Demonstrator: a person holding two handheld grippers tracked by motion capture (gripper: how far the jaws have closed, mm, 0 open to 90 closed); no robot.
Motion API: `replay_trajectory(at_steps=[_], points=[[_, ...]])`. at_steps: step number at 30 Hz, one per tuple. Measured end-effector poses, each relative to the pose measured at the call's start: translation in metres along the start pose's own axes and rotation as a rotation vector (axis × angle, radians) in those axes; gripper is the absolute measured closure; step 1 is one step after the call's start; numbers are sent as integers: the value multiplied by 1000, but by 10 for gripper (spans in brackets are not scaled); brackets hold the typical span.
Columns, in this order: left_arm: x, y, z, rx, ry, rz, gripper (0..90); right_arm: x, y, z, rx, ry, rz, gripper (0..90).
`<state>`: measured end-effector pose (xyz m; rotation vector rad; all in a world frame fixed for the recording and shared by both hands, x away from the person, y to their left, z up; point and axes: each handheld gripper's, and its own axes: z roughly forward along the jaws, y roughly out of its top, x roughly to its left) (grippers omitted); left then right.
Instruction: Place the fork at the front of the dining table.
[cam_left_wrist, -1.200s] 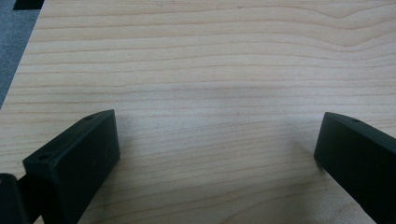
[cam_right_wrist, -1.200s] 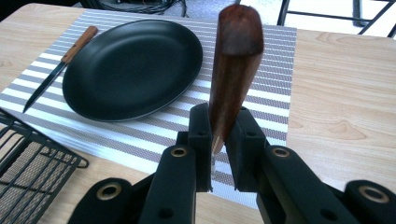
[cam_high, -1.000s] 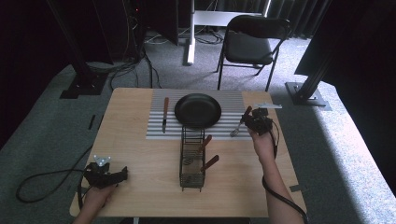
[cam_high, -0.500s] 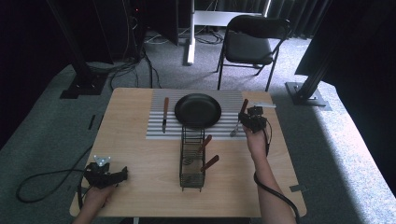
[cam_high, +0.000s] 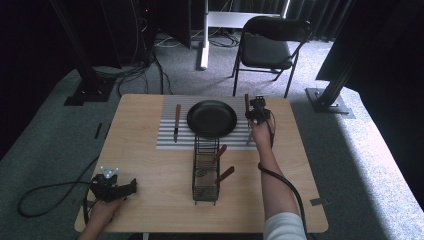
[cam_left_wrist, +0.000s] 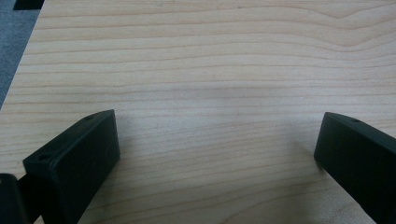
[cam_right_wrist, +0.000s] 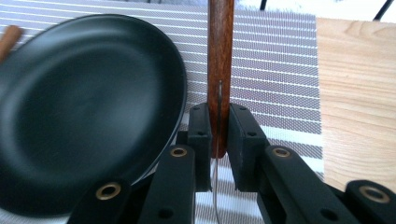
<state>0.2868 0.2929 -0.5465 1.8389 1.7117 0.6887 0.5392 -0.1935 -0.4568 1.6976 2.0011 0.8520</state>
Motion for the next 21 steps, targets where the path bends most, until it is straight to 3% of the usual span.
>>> replay_trajectory(at_steps=[11, 16, 19, 21], points=[[0, 0, 0, 0, 0, 0, 0, -5, 9, 57, 148, -44, 75, 803], [0, 0, 0, 0, 0, 0, 0, 0, 9, 75, 193, -63, 64, 803], [0, 0, 0, 0, 0, 0, 0, 3, 8, 77, 187, -77, 56, 798], [0, 0, 0, 0, 0, 0, 0, 4, 8, 76, 189, -75, 39, 735]])
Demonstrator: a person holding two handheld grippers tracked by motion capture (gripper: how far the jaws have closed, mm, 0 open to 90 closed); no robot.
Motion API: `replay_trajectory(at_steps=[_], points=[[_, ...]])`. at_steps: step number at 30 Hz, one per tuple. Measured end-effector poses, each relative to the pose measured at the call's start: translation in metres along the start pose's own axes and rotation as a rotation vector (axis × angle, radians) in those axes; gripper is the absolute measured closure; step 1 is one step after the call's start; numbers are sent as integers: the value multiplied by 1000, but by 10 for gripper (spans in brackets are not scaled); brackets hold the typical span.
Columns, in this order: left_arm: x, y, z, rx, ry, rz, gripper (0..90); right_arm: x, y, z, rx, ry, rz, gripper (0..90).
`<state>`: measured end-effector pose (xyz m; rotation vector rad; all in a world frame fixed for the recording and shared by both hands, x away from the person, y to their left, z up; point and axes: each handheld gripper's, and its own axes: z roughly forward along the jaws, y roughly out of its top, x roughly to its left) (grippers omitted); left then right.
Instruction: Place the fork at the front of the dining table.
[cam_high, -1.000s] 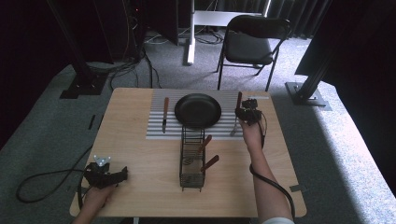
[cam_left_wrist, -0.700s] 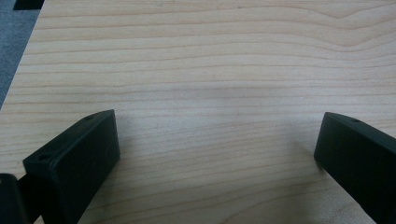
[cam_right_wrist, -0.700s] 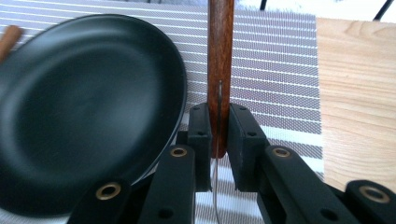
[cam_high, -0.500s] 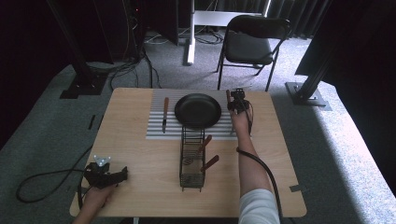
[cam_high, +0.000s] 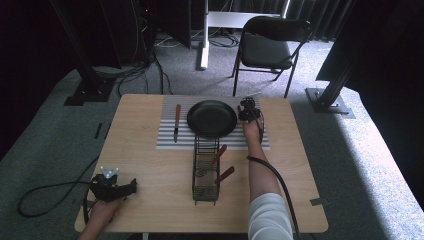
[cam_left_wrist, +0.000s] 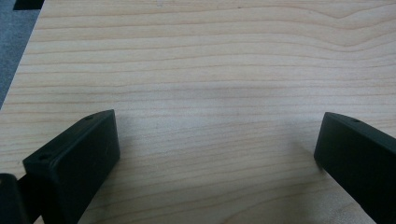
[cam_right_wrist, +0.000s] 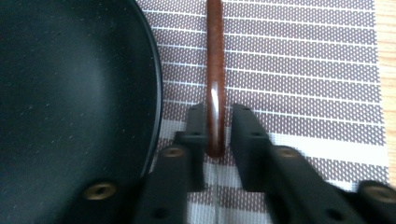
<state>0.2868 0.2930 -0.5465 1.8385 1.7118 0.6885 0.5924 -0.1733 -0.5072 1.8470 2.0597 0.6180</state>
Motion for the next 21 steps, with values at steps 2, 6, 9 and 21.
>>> replay_trajectory(at_steps=[2, 6, 9, 21], points=[[0, 0, 0, 0, 0, 0, 0, -2, -1, -8, -15, 23, 20, 687], [0, 0, 0, 0, 0, 0, 0, -8, -5, -36, -72, 65, 22, 631], [0, 0, 0, 0, 0, 0, 0, -15, -13, -54, -87, 123, 34, 597], [0, 0, 0, 0, 0, 0, 0, -28, -55, -68, -57, 140, 19, 595]])
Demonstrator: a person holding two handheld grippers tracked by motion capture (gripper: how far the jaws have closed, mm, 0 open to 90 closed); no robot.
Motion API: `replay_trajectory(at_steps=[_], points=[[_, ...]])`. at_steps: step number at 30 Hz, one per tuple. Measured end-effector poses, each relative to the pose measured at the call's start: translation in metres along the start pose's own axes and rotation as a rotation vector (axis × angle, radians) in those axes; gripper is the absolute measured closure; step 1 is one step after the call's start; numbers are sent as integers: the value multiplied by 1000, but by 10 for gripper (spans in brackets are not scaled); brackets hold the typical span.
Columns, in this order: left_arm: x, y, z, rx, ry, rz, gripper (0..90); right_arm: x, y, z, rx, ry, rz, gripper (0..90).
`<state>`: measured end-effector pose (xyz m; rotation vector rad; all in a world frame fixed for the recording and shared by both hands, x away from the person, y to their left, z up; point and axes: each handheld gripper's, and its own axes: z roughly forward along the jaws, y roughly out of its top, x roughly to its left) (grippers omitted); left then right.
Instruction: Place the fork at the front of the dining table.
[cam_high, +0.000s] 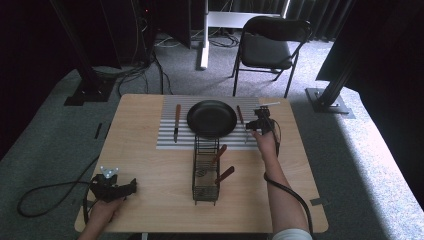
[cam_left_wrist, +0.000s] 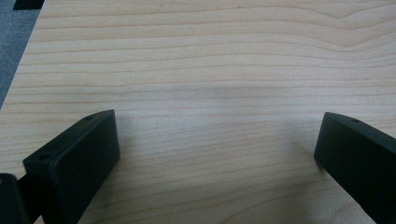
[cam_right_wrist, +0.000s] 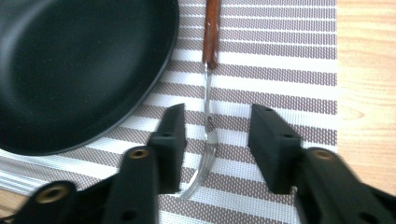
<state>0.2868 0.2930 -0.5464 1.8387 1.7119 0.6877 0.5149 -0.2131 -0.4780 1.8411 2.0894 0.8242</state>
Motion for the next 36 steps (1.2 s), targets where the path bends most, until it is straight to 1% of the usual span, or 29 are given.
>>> replay_trajectory(at_steps=[2, 3, 5, 6, 9, 12, 15, 16, 19, 22, 24, 26, 29, 30, 33, 36], points=[[0, 0, 0, 0, 0, 0, 0, 0, -1, 3, 11, 6, -3, 610], [0, 0, 0, 0, 0, 0, 0, 1, -1, 5, 17, -3, -13, 616], [0, 0, 0, 0, 0, 0, 0, 2, -1, 6, 26, -4, -17, 617], [0, 0, 0, 0, 0, 0, 0, 3, -1, 8, 31, 1, -19, 642], [0, 0, 0, 0, 0, 0, 0, 5, 0, 19, 62, -30, -26, 663], [0, 0, 0, 0, 0, 0, 0, 3, -1, 23, 71, -41, -23, 663], [0, 0, 0, 0, 0, 0, 0, -2, -3, 25, 82, -56, -1, 662], [0, 0, 0, 0, 0, 0, 0, -5, -3, 25, 89, -67, 9, 660], [0, 0, 0, 0, 0, 0, 0, -13, -5, 25, 97, -74, 36, 640], [0, 0, 0, 0, 0, 0, 0, -21, -8, 19, 69, -37, 77, 578], [0, 0, 0, 0, 0, 0, 0, -25, -11, 12, 48, -24, 93, 549], [0, 0, 0, 0, 0, 0, 0, -27, -15, 8, 41, -7, 100, 526], [0, 0, 0, 0, 0, 0, 0, -28, -25, 5, 40, 16, 92, 502], [0, 0, 0, 0, 0, 0, 0, -28, -30, 5, 40, 31, 92, 494], [0, 0, 0, 0, 0, 0, 0, -27, -39, 6, 47, 41, 84, 490], [0, 0, 0, 0, 0, -1, 0, -24, -49, 11, 57, 51, 68, 486]])
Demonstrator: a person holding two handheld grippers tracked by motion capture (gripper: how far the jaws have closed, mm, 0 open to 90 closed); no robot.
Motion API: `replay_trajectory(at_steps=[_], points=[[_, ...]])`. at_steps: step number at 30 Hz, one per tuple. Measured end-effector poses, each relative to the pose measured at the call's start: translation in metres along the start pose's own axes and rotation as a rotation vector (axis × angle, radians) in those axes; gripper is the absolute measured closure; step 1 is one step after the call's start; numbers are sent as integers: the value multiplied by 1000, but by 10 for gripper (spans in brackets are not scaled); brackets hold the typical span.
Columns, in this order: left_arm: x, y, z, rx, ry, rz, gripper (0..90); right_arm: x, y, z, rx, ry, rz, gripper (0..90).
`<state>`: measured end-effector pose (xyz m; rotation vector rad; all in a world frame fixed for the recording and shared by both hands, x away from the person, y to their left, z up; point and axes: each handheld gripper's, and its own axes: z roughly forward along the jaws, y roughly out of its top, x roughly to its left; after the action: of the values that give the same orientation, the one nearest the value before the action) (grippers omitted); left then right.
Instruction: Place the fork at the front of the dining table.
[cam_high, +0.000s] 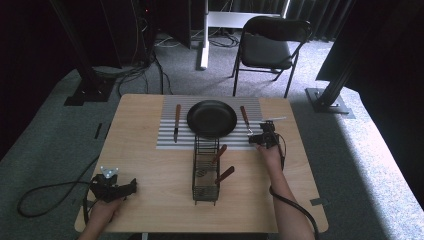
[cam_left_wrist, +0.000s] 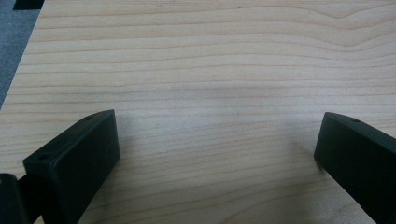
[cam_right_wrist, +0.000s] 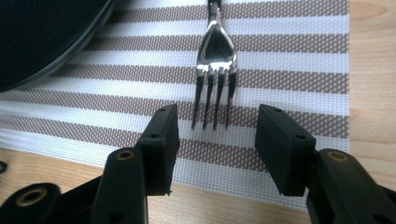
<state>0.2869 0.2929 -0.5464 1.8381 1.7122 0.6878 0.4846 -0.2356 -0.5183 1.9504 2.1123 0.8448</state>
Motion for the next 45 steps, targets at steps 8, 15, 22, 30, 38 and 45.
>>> replay_trajectory(at_steps=[8, 15, 22, 30, 38, 45], points=[[0, 0, 0, 1, 0, 1, 0, 17, -3, 2, 0, 24, -41, 483], [0, 0, 0, 0, 0, 0, 0, 19, -6, 1, 0, 89, -56, 465], [0, 0, 0, 0, 0, 0, 0, 24, -18, -6, -74, 61, -169, 179], [0, 0, 0, 1, 0, 0, 0, 26, -37, -13, -154, 41, -246, 125], [0, 0, 0, 1, 0, 0, 0, 24, -58, -20, -175, 23, -247, 124], [0, 0, 0, 0, 0, 1, 0, 22, -76, -26, -175, 28, -228, 124]])
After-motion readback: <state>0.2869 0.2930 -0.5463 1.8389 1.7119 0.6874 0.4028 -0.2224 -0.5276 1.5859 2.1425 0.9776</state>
